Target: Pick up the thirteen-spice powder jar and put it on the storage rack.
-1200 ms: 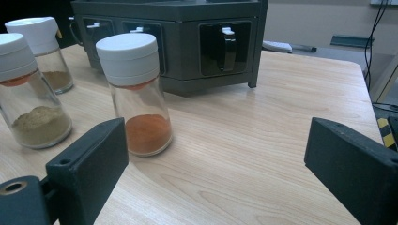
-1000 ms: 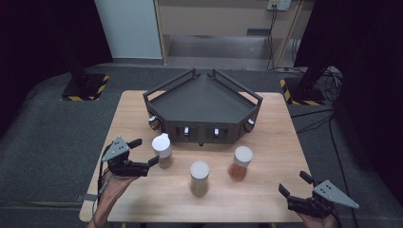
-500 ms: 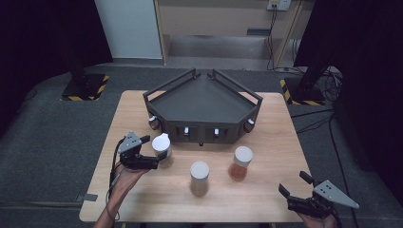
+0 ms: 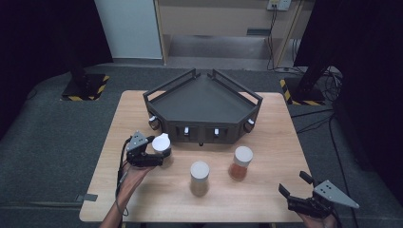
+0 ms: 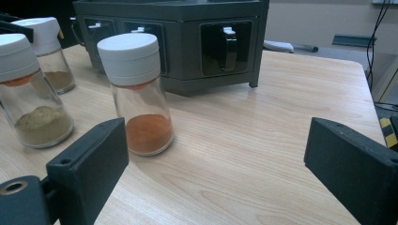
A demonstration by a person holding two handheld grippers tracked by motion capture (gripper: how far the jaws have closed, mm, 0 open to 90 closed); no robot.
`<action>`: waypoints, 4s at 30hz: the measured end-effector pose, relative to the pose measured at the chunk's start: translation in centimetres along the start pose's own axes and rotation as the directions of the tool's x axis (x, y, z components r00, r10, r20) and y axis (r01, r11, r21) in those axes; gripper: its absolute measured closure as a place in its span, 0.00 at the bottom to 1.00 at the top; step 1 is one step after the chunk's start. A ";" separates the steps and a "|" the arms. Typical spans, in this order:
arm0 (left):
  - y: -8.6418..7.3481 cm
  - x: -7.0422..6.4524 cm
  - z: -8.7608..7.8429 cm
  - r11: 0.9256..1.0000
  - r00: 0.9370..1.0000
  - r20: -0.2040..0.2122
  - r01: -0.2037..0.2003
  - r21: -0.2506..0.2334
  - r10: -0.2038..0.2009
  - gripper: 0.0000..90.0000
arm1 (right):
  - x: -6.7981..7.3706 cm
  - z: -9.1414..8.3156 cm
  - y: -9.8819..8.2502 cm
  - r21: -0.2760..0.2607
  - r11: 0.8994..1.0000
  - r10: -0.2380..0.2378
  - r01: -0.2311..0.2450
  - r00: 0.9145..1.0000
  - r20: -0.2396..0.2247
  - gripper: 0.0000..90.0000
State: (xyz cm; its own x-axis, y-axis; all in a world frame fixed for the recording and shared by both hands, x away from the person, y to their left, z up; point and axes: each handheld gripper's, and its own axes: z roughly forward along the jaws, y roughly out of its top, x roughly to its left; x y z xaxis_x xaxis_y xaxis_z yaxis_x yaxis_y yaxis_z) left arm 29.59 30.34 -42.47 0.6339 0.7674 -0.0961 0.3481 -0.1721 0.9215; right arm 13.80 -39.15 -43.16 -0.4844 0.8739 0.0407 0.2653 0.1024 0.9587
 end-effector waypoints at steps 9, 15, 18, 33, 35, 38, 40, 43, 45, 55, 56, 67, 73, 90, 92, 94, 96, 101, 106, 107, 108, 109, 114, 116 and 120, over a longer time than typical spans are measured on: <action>-1.0 -0.2 0.3 0.999 1.000 -0.011 -0.018 -0.039 0.017 0.32 | 0.0 0.0 0.0 -0.002 1.000 0.002 -0.002 1.000 0.000 0.08; -1.0 -0.7 0.2 0.998 0.998 -0.022 -0.056 -0.039 0.055 0.33 | 0.0 0.0 -0.1 -0.003 1.000 0.004 -0.004 1.000 0.000 0.08; -0.8 -0.8 0.2 0.997 0.997 -0.021 -0.072 -0.030 0.072 0.33 | 0.0 0.0 0.0 -0.002 1.000 0.003 -0.003 1.000 -0.001 0.08; 0.7 0.4 -1.2 0.995 0.995 0.063 -0.080 -0.052 0.083 0.33 | 0.0 0.0 0.0 -0.002 1.000 0.004 -0.004 1.000 -0.002 0.08; 1.3 0.3 -1.4 0.994 0.993 0.070 -0.094 -0.053 0.097 0.33 | 0.0 0.0 0.0 -0.003 1.000 0.003 -0.003 1.000 -0.002 0.08; 2.1 0.3 -1.8 0.993 0.990 0.086 -0.106 -0.058 0.111 0.33 | 0.0 0.0 0.0 -0.001 1.000 0.004 -0.004 1.000 -0.002 0.08; 2.8 0.4 -2.1 0.991 0.987 0.101 -0.117 -0.065 0.123 0.33 | 0.0 0.0 0.0 -0.002 1.000 0.003 -0.003 1.000 -0.002 0.08; 3.6 0.3 -2.4 0.988 0.984 0.112 -0.135 -0.073 0.142 0.33 | 0.0 0.0 0.0 -0.002 1.000 0.002 -0.002 1.000 -0.002 0.08; 4.2 0.2 -2.6 0.987 0.982 0.117 -0.140 -0.078 0.148 0.33 | 0.0 0.0 0.0 -0.002 1.000 0.002 -0.002 1.000 -0.002 0.08; 6.8 -0.1 -3.3 0.987 0.981 0.135 -0.130 -0.092 0.142 0.33 | -0.1 0.0 0.0 -0.003 1.000 0.000 0.000 1.000 -0.006 0.08; 6.8 -0.1 -3.3 0.987 0.981 0.135 -0.130 -0.092 0.142 0.33 | -0.1 0.0 0.0 -0.002 1.000 0.002 -0.002 1.000 -0.007 0.08; 10.9 -0.4 -3.5 0.987 0.987 0.100 -0.116 -0.108 0.127 0.33 | -0.1 0.1 0.0 -0.002 1.000 0.002 -0.002 1.000 -0.009 0.08; 14.1 -0.4 -2.7 0.987 0.990 0.067 -0.113 -0.113 0.121 0.33 | -0.2 0.0 -0.1 -0.003 1.000 0.007 -0.007 1.000 -0.012 0.08; 17.9 0.7 1.1 0.990 0.995 -0.051 -0.088 -0.112 0.083 0.33 | -0.3 0.1 -0.1 -0.003 1.000 0.014 -0.014 1.000 -0.016 0.08; 18.0 0.8 1.3 0.990 0.995 -0.063 -0.087 -0.110 0.080 0.33 | -0.3 0.1 -0.1 -0.004 1.000 0.015 -0.015 1.000 -0.016 0.08; 18.2 1.0 2.0 0.991 0.995 -0.078 -0.075 -0.108 0.066 0.33 | -0.4 0.1 -0.1 -0.003 1.000 0.016 -0.016 1.000 -0.016 0.08; 18.4 1.2 2.9 0.993 0.994 -0.096 -0.060 -0.098 0.050 0.33 | -0.4 0.1 -0.2 -0.003 1.000 0.017 -0.017 1.000 -0.017 0.08; 18.3 1.3 4.4 0.995 0.991 -0.131 -0.048 -0.084 0.037 0.33 | -0.5 0.0 -0.2 -0.006 1.000 0.020 -0.021 1.000 -0.020 0.08; 18.1 1.5 5.4 0.997 0.988 -0.152 -0.035 -0.068 0.025 0.33 | -0.6 0.0 -0.2 -0.007 1.000 0.027 -0.027 0.999 -0.021 0.08; 18.0 1.5 5.6 0.997 0.987 -0.157 -0.037 -0.064 0.027 0.33 | -0.6 0.0 -0.2 -0.007 1.000 0.029 -0.029 0.999 -0.021 0.08; 17.9 1.6 5.8 0.998 0.987 -0.160 -0.036 -0.060 0.026 0.33 | -0.6 0.0 -0.2 -0.007 1.000 0.030 -0.030 0.999 -0.022 0.08; 17.7 1.7 6.1 0.998 0.986 -0.164 -0.031 -0.059 0.021 0.33 | -0.6 0.0 -0.3 -0.008 0.999 0.032 -0.032 0.999 -0.023 0.08; 17.1 1.9 6.7 0.998 0.985 -0.173 -0.017 -0.060 0.006 0.33 | -0.7 0.0 -0.3 -0.009 0.999 0.033 -0.033 0.999 -0.024 0.08; 17.2 2.0 6.8 0.998 0.985 -0.174 -0.014 -0.055 0.005 0.33 | -0.7 0.0 -0.3 -0.009 0.999 0.034 -0.034 0.999 -0.025 0.08; 16.8 2.1 7.1 0.998 0.985 -0.174 -0.006 -0.060 -0.005 0.33 | -0.7 0.0 -0.3 -0.009 0.999 0.035 -0.035 0.999 -0.025 0.08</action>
State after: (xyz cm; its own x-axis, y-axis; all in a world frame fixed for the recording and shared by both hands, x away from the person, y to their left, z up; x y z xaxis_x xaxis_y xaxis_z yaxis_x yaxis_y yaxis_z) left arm 41.71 24.69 -29.83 0.5027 0.8638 -0.0336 0.3025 -0.1394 0.9429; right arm 14.05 -39.78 -43.44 -0.4954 0.8649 0.0810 0.2746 0.0675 0.9592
